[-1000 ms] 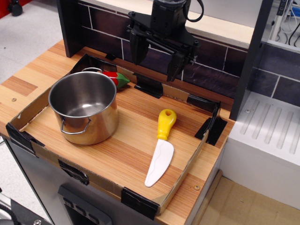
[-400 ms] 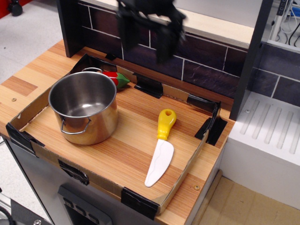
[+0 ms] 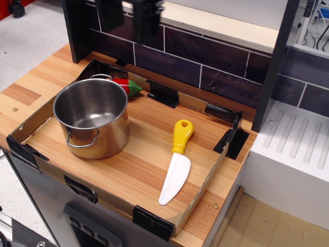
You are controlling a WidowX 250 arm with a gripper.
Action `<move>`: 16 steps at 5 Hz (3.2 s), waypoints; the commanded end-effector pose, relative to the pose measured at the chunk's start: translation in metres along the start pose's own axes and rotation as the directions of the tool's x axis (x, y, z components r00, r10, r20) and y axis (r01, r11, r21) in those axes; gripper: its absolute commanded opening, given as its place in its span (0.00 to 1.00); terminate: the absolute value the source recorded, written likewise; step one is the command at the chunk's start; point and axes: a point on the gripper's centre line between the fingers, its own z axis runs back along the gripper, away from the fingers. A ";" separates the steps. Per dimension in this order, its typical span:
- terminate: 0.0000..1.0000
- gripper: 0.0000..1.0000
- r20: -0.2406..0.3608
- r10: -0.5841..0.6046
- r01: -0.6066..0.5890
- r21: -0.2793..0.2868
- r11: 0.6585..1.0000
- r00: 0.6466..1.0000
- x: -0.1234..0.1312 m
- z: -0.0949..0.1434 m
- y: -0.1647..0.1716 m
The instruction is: Topple metal pot
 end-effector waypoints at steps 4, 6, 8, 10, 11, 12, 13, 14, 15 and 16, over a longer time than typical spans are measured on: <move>0.00 1.00 0.000 0.046 -0.046 0.124 0.991 0.999 -0.040 -0.056 0.072; 0.00 1.00 -0.017 0.061 -0.059 0.100 0.993 0.998 -0.036 -0.075 0.069; 0.00 1.00 -0.053 0.061 -0.054 0.116 0.992 0.997 -0.035 -0.088 0.072; 0.00 0.00 -0.058 0.042 -0.035 0.128 0.991 0.997 -0.037 -0.092 0.071; 0.00 0.00 -0.066 0.038 -0.029 0.131 0.991 0.997 -0.037 -0.094 0.073; 0.00 0.00 -0.070 0.036 -0.026 0.140 0.990 0.997 -0.038 -0.095 0.073; 0.00 0.00 -0.061 0.025 -0.014 0.166 0.986 0.998 -0.040 -0.089 0.070; 0.00 0.00 -0.048 0.044 -0.033 0.223 0.974 0.998 -0.040 -0.074 0.068; 0.00 0.00 -0.023 0.062 -0.049 0.359 0.932 0.998 -0.040 -0.055 0.064; 0.00 0.00 0.044 0.120 -0.126 0.480 0.868 0.992 -0.039 -0.041 0.062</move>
